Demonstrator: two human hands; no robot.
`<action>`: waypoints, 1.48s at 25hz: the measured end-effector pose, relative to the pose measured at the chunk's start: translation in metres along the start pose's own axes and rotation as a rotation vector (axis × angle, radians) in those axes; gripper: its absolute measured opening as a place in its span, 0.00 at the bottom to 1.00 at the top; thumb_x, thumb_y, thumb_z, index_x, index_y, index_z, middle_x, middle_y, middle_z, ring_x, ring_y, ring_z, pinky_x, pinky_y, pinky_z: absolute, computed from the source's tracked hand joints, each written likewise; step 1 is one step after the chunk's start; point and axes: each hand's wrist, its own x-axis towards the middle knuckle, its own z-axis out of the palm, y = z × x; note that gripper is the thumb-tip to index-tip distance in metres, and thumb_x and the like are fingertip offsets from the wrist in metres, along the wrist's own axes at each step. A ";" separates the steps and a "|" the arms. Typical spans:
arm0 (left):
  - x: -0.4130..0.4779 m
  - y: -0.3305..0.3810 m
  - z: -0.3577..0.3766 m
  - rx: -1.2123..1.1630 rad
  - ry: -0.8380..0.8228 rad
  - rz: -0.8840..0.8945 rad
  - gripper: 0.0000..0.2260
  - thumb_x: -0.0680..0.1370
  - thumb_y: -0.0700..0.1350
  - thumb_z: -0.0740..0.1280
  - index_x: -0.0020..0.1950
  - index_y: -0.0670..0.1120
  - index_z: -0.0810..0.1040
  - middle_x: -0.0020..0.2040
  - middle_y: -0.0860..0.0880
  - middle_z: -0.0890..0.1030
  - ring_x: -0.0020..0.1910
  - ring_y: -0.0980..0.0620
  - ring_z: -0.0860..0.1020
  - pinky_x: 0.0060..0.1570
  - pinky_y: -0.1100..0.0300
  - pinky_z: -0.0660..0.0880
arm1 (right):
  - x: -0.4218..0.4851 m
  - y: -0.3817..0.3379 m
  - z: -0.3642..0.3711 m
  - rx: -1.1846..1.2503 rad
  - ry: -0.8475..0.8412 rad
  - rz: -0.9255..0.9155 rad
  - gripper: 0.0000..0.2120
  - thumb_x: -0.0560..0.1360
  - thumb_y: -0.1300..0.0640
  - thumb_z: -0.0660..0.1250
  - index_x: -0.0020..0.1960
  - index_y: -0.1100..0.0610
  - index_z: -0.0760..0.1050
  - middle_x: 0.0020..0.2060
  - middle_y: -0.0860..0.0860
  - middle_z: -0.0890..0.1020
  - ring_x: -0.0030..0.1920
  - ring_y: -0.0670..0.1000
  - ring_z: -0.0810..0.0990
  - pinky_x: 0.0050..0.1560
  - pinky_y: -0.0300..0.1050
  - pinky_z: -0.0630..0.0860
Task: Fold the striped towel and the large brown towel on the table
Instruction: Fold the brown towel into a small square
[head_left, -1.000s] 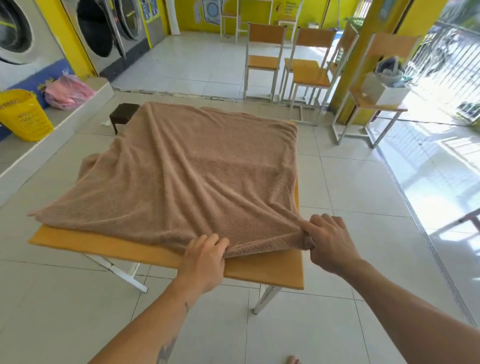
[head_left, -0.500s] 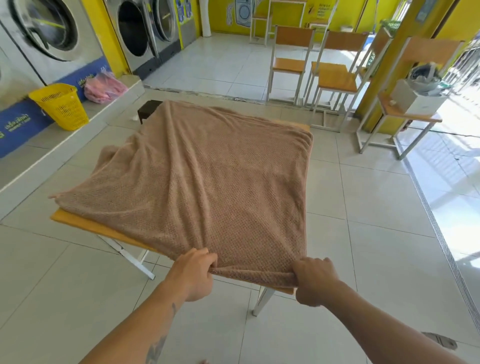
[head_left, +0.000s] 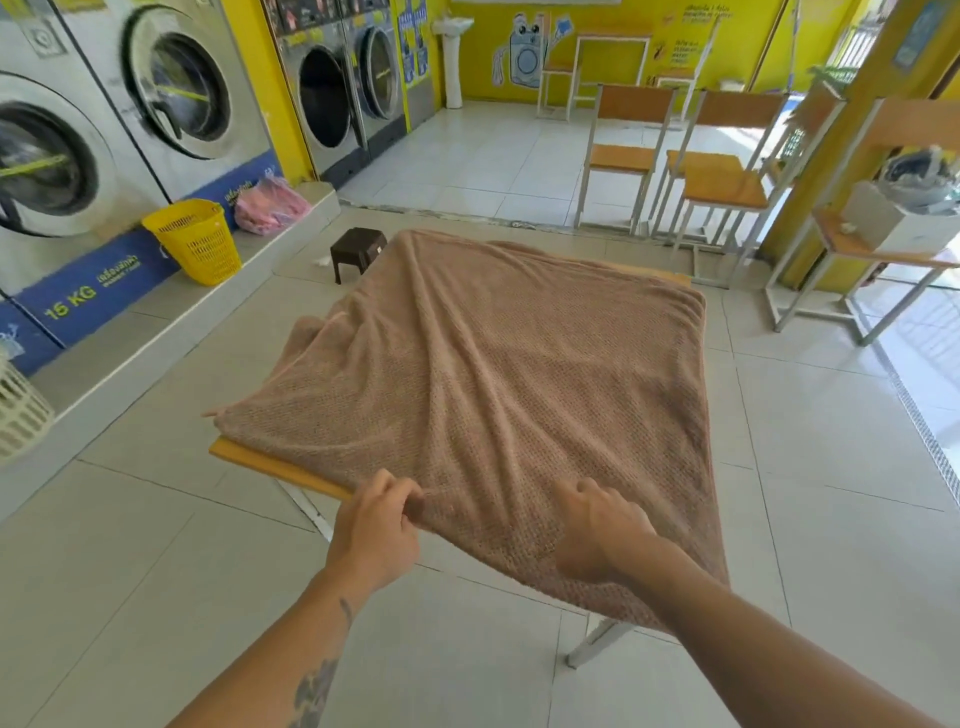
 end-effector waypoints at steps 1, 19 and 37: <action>0.006 -0.017 -0.006 0.036 0.010 -0.008 0.14 0.75 0.39 0.63 0.57 0.55 0.74 0.52 0.55 0.69 0.54 0.52 0.70 0.54 0.57 0.71 | 0.004 -0.015 0.007 0.031 0.009 -0.001 0.30 0.72 0.53 0.63 0.72 0.51 0.60 0.66 0.53 0.69 0.63 0.58 0.71 0.62 0.56 0.73; 0.073 -0.176 -0.070 0.440 -0.053 0.179 0.13 0.71 0.34 0.64 0.50 0.48 0.76 0.45 0.50 0.75 0.46 0.46 0.77 0.44 0.54 0.64 | 0.065 -0.153 0.072 -0.204 0.271 0.002 0.21 0.71 0.57 0.61 0.64 0.51 0.65 0.61 0.52 0.67 0.60 0.56 0.67 0.60 0.49 0.71; 0.068 -0.212 -0.064 0.489 -0.010 -0.063 0.18 0.70 0.36 0.68 0.60 0.46 0.77 0.49 0.44 0.75 0.46 0.41 0.75 0.44 0.47 0.72 | 0.059 -0.145 0.073 -0.050 0.205 -0.061 0.24 0.70 0.58 0.60 0.66 0.48 0.62 0.70 0.47 0.61 0.73 0.54 0.58 0.69 0.54 0.65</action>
